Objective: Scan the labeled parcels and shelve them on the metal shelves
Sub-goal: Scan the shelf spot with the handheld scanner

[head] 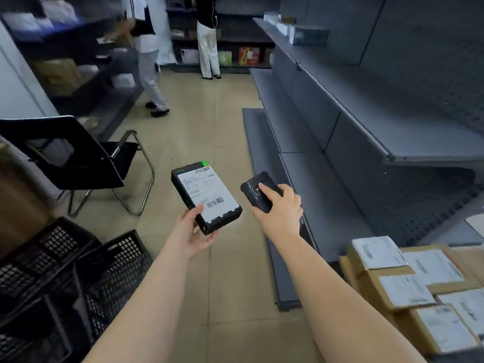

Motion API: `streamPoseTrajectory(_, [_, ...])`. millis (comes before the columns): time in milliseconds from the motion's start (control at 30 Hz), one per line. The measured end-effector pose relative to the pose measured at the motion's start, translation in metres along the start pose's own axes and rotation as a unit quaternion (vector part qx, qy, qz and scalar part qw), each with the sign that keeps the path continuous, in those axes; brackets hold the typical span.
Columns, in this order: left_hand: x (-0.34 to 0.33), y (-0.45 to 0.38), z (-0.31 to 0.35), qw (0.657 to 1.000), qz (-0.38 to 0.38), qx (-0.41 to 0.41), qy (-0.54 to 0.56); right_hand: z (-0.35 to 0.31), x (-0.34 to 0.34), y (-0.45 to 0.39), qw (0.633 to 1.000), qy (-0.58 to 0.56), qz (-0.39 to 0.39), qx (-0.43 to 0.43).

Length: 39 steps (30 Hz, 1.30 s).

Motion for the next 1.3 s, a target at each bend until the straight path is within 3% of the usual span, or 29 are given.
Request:
streamPoseTrajectory(367, [-0.172,-0.206,0.098,0.997,-0.062,0.008,-0.041,-0.049,-0.037,-0.287,0.997,-0.051,0.048,0.018])
streamPoseTrajectory(700, [-0.327,-0.389,0.223,0.996,-0.036,0.018,-0.085,-0.117,-0.060,-0.554,0.996,-0.058,0.053,0.032])
streamPoseTrajectory(933, [-0.462,-0.537,0.301,0.982,-0.112,0.028,-0.150,-0.132,-0.075,-0.726,0.994,-0.012,0.112,0.006])
streamPoseTrajectory(1067, [-0.569,-0.604,0.325,0.961,-0.182,0.061,-0.199,-0.127,-0.046,-0.822,0.985,0.019,0.164,-0.049])
streamPoseTrajectory(1300, [-0.758,-0.663,0.302,0.887,-0.310,0.097,-0.329,-0.060,0.026,-0.931,0.953,0.040,0.232,-0.191])
Point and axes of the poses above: each hand's wrist, its own y-axis away from the middle knuckle, its own x-axis out of the back of the hand, z = x × y, the point moved 3 cm from there along -y, towards the middle knuckle, and after that the axes turned 14 degrees about y, right-handed, at the moved point
